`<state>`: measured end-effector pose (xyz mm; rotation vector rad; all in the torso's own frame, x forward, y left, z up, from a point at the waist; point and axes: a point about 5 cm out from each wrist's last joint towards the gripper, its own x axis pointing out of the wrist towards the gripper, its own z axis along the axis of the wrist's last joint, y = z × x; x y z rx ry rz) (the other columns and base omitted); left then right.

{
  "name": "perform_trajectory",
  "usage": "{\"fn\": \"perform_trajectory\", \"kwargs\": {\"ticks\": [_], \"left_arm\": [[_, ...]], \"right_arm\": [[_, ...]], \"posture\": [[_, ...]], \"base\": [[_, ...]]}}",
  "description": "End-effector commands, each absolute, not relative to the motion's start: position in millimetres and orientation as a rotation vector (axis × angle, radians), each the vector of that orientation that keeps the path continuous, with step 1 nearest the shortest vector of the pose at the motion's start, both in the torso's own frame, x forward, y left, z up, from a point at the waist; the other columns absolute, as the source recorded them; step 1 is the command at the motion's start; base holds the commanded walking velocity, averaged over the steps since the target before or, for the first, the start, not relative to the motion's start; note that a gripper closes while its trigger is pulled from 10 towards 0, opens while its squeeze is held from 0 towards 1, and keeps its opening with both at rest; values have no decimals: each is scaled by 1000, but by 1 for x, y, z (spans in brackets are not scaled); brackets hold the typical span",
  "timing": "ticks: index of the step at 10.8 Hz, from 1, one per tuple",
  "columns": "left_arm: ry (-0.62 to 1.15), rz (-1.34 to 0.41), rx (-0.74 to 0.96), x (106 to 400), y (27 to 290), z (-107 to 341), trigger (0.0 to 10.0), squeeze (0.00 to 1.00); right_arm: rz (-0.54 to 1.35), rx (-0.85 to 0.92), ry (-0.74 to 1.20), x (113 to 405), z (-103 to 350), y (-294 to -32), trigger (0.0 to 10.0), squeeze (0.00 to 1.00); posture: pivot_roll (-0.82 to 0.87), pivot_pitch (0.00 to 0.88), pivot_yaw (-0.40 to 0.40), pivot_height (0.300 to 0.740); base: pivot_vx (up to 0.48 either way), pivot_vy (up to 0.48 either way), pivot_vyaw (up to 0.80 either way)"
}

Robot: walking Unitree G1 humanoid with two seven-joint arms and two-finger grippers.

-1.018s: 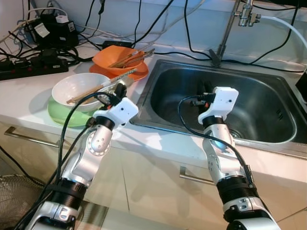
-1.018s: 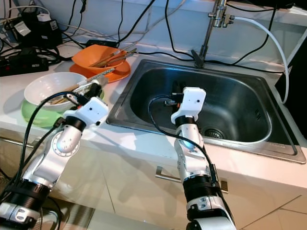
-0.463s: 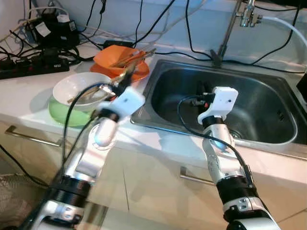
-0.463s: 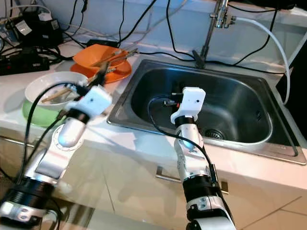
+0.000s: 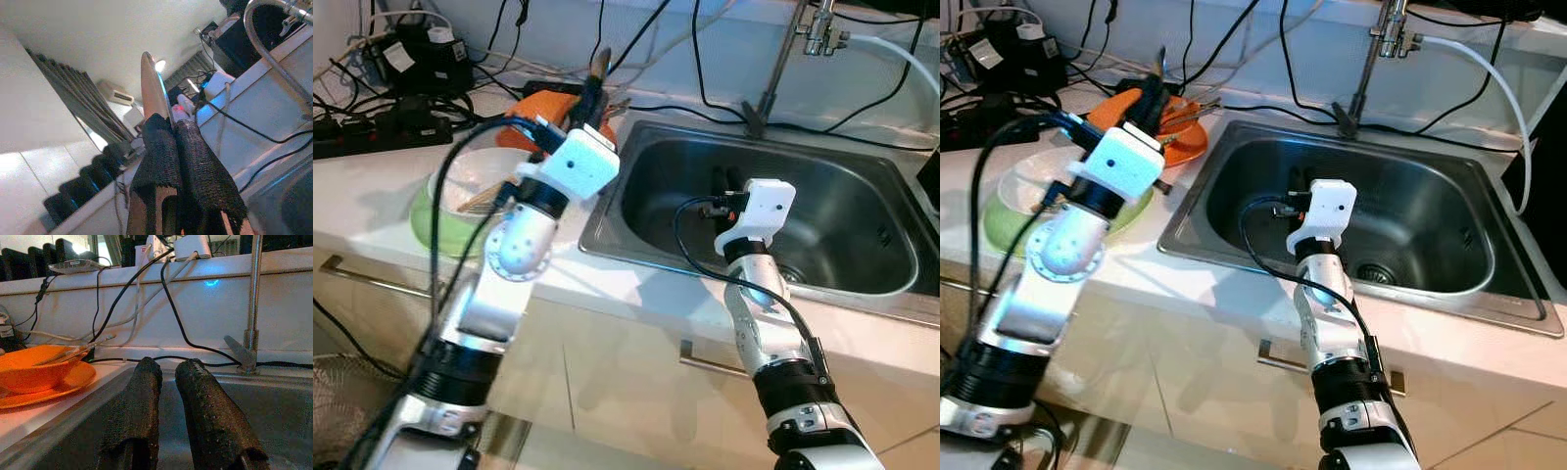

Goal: Kitchen organization

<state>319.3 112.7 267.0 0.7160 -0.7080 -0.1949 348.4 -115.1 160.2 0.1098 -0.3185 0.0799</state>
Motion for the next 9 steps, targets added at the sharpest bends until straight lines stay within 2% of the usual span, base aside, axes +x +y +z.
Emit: {"fn": "perform_trajectory", "kwargs": {"ticks": [1,3,4,5,7,8,9], "left_arm": [[-790,-194,725,314,110,284,10000,0],[-835,-210,280,309,109,301,10000,0],[-826,-231,119,309,109,305,10000,0],[-797,-269,-166,311,111,308,10000,0],[-753,-322,-334,316,112,306,10000,0],[-729,-342,-370,318,112,302,10000,0],[-700,-355,-372,321,110,296,10000,0]], "right_arm": [[80,122,-339,351,166,-115,10000,0],[86,123,-339,352,166,-114,10000,0],[87,122,-341,352,167,-113,10000,0],[83,119,-343,351,166,-115,10000,0],[75,114,-344,351,166,-118,10000,0],[73,113,-346,351,166,-120,10000,1000],[72,68,-356,351,167,-122,10000,1000]], "posture": [[186,0,-62,740],[191,0,-65,740],[187,0,-63,740],[181,0,-58,740],[180,0,-55,740],[179,0,-52,740],[178,0,-49,740]], "base": [[0,0,0],[0,0,0],[0,0,0],[0,0,0],[0,0,0],[0,0,0],[0,0,0]]}}
